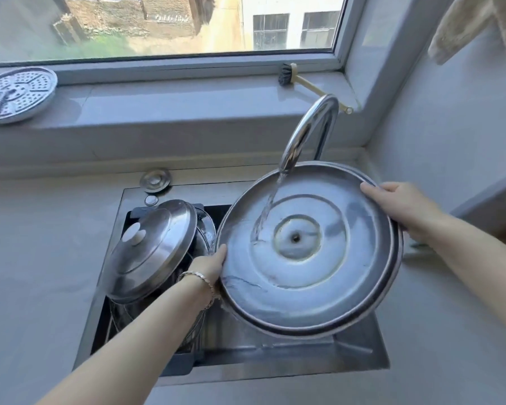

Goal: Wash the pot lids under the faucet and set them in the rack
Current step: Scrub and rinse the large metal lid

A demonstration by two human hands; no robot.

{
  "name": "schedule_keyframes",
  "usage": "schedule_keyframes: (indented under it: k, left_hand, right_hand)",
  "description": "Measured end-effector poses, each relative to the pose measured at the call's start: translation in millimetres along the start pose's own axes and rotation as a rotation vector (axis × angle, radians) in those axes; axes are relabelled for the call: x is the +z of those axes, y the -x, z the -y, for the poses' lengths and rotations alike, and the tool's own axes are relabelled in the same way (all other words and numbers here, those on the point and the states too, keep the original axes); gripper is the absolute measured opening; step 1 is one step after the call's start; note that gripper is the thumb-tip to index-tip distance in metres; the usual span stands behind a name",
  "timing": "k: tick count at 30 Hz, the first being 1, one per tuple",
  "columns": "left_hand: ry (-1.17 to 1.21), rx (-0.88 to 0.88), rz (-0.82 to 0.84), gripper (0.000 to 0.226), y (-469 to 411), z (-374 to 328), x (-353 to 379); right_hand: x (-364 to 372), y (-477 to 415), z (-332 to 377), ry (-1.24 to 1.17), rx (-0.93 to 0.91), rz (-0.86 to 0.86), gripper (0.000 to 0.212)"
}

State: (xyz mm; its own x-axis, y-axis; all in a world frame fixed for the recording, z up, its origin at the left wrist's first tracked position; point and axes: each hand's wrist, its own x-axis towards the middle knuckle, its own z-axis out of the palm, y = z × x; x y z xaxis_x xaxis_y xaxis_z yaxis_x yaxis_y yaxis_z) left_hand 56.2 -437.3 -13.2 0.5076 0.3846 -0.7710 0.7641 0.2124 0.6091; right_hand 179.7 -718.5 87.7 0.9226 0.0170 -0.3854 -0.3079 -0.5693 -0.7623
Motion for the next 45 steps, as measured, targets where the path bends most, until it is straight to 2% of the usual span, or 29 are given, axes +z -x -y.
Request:
schedule_keyframes:
  k: [4,8,11,13,16,18,21,25,26,28,30,32,33,37,39,42,45]
  left_hand:
    - [-0.350,0.281,-0.256,0.044,19.9,-18.5,-16.5]
    - [-0.429,0.452,-0.402,0.045,30.1,-32.3,-32.5]
    - [-0.479,0.519,-0.452,0.046,36.2,-46.2,-39.1]
    - [-0.500,0.554,-0.470,0.045,39.3,-53.7,-43.0]
    - [-0.528,0.614,-0.484,0.043,42.8,-60.7,-46.2]
    - [-0.529,0.635,-0.473,0.040,43.2,-64.1,-47.6]
    - [-0.538,0.630,-0.468,0.039,45.7,-68.4,-47.3]
    - [-0.538,0.614,-0.454,0.037,49.6,-72.8,-41.3]
    - [-0.544,0.606,-0.444,0.035,52.0,-74.4,-38.7]
    - [-0.547,0.597,-0.411,0.034,57.0,-76.8,-34.1]
    - [-0.563,0.583,-0.381,0.038,60.9,-77.1,-30.0]
    - [-0.519,0.540,-0.308,0.033,62.8,-76.8,-27.1]
    - [-0.479,0.509,-0.255,0.029,62.6,-76.3,-25.9]
    - [-0.384,0.346,-0.082,0.019,70.7,-82.3,-15.2]
    - [-0.351,0.304,-0.015,0.018,83.3,-88.3,-3.7]
    - [-0.305,0.254,0.087,0.015,101.7,-95.9,12.6]
    - [-0.233,0.270,0.179,0.023,119.0,-97.1,18.8]
  right_hand:
    - [20.2,9.6,-41.0,-0.037,0.241,0.189,0.033]
    - [58.5,20.1,-67.2,0.009,0.353,0.298,0.039]
    - [83.8,6.0,-73.1,0.005,0.294,0.174,0.030]
    - [95.1,-4.1,-65.8,-0.054,0.216,0.067,0.048]
    - [108.3,-15.6,-44.2,-0.241,0.121,0.001,0.056]
    - [117.3,-29.4,-36.0,-0.385,0.130,-0.038,0.052]
    - [127.6,-44.6,-17.5,-0.626,0.221,-0.158,0.030]
    - [134.0,-49.9,8.6,-0.872,0.275,-0.155,0.052]
    - [133.5,-48.5,10.0,-0.841,0.273,-0.130,0.056]
    - [129.2,-37.9,6.2,-0.591,0.227,-0.025,0.059]
    - [121.6,-15.5,5.3,-0.297,0.164,0.112,0.049]
    - [112.8,14.4,9.2,-0.071,0.050,0.276,0.031]
    - [108.8,30.8,11.9,0.007,-0.028,0.367,0.030]
    - [93.3,90.6,28.3,0.258,-0.288,0.701,0.038]
    - [91.0,106.6,31.5,0.387,-0.400,0.657,0.044]
    - [88.5,109.4,33.8,0.573,-0.609,0.371,0.025]
    - [76.0,96.1,31.7,0.501,-0.572,0.235,0.011]
